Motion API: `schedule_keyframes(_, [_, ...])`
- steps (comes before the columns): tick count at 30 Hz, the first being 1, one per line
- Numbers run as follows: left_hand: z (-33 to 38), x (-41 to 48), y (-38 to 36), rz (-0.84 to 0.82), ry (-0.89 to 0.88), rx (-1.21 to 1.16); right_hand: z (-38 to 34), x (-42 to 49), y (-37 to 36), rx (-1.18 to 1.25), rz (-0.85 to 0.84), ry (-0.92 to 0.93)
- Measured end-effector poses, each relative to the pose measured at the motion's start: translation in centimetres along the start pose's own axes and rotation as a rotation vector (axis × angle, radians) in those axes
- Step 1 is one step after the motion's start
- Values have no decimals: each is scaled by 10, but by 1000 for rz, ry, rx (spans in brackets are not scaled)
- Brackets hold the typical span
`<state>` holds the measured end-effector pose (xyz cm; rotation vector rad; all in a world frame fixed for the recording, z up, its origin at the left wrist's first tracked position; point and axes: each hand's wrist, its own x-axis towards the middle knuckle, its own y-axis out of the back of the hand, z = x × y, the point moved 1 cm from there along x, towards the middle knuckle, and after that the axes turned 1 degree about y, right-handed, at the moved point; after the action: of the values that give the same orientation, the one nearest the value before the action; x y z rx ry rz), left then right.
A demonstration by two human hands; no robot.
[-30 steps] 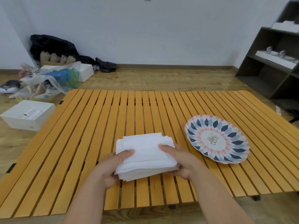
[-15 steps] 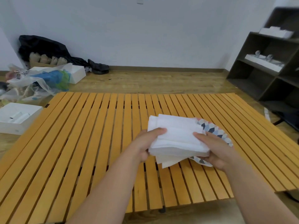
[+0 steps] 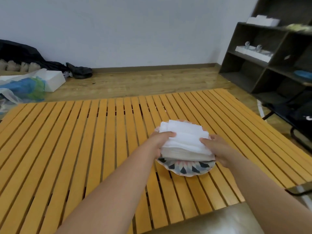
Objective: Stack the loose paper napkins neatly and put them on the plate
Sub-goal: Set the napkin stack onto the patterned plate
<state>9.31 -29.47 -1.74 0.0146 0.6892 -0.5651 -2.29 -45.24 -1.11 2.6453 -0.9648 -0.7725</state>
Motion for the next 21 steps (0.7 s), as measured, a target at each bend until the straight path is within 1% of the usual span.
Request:
schedule_keyframes(3, [-10, 20, -2, 37, 23, -11, 8, 14, -9, -442, 99, 99])
schedule_keyframes(5, [-13, 28, 0, 52, 9, -20, 13, 18, -13, -764, 233, 201])
schedule_keyframes(6, [-14, 29, 2, 64, 1, -3, 15, 19, -13, -837, 291, 229])
schedule_keyframes(7, [-15, 29, 4, 76, -5, 20, 17, 20, -14, -846, 299, 231])
schedule_keyframes(10, [-17, 23, 22, 142, -9, 78, 24, 21, -26, -732, 167, 246])
schedule_keyframes(11, [-19, 19, 30, 154, -9, 90, 26, 18, -32, -721, 151, 265])
schedule_keyframes(15, [-30, -7, 70, 232, -33, 157, 22, -11, -68, -772, 115, 378])
schedule_keyframes(21, [-57, -55, 152, 391, -159, 398, 5, -51, -134, -762, -13, 510])
